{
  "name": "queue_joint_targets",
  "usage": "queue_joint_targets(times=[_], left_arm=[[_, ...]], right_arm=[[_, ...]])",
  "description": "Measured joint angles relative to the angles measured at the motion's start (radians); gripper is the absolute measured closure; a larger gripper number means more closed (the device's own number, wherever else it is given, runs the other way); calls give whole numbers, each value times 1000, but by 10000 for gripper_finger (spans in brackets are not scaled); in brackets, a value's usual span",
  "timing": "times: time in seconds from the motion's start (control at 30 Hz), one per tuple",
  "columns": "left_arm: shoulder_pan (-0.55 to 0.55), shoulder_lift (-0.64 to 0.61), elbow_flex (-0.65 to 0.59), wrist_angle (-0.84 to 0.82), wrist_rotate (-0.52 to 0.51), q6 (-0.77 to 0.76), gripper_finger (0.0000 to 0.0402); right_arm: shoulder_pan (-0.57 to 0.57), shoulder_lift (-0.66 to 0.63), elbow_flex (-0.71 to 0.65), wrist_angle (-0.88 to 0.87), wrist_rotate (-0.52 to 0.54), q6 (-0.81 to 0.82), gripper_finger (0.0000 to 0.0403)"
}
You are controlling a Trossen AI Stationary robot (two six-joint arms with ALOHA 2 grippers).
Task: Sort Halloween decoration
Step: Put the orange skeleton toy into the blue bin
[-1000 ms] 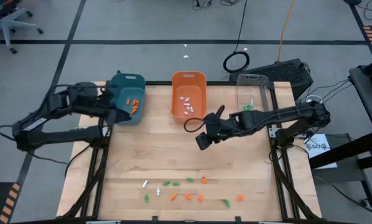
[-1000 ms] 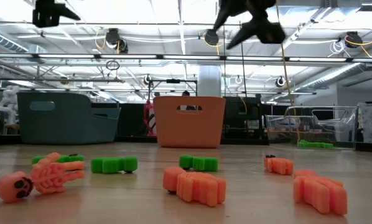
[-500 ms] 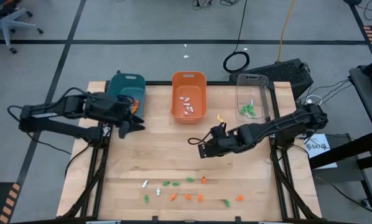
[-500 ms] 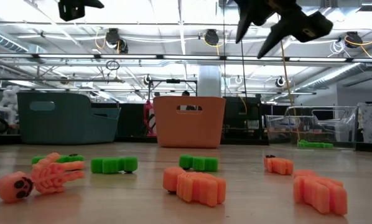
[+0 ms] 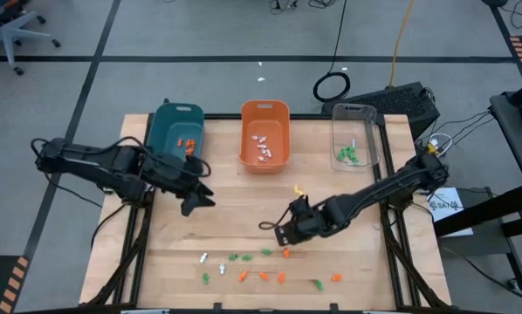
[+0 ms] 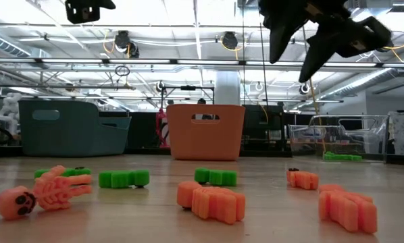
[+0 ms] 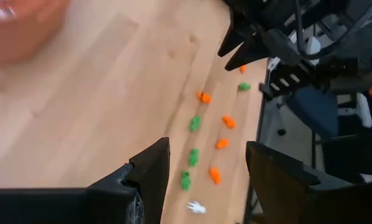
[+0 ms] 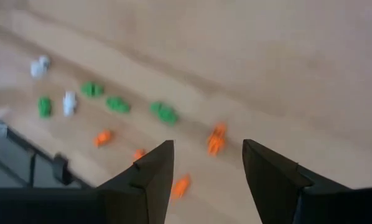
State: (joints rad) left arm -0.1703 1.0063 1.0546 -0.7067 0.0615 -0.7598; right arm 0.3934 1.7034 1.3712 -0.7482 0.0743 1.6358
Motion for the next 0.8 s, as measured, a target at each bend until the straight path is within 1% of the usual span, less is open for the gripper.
queue_joint_targets(times=[0.07,0.13,0.33,0.47,0.6,0.8], left_arm=[[-26,13,0,4,0,-54,190],[-54,22,0,5,-11,-91,190],[-132,40,0,1,-108,-152,190],[-165,59,0,-23,-134,-203,190],[-200,78,0,-20,-179,-251,190],[-219,94,0,-16,-227,-277,190]], right_arm=[[14,24,0,29,-23,27,226],[29,51,0,46,-24,49,226],[73,131,0,66,-53,81,227],[94,182,0,102,-53,81,227],[91,232,0,118,-44,55,227],[79,282,0,151,-16,31,227]])
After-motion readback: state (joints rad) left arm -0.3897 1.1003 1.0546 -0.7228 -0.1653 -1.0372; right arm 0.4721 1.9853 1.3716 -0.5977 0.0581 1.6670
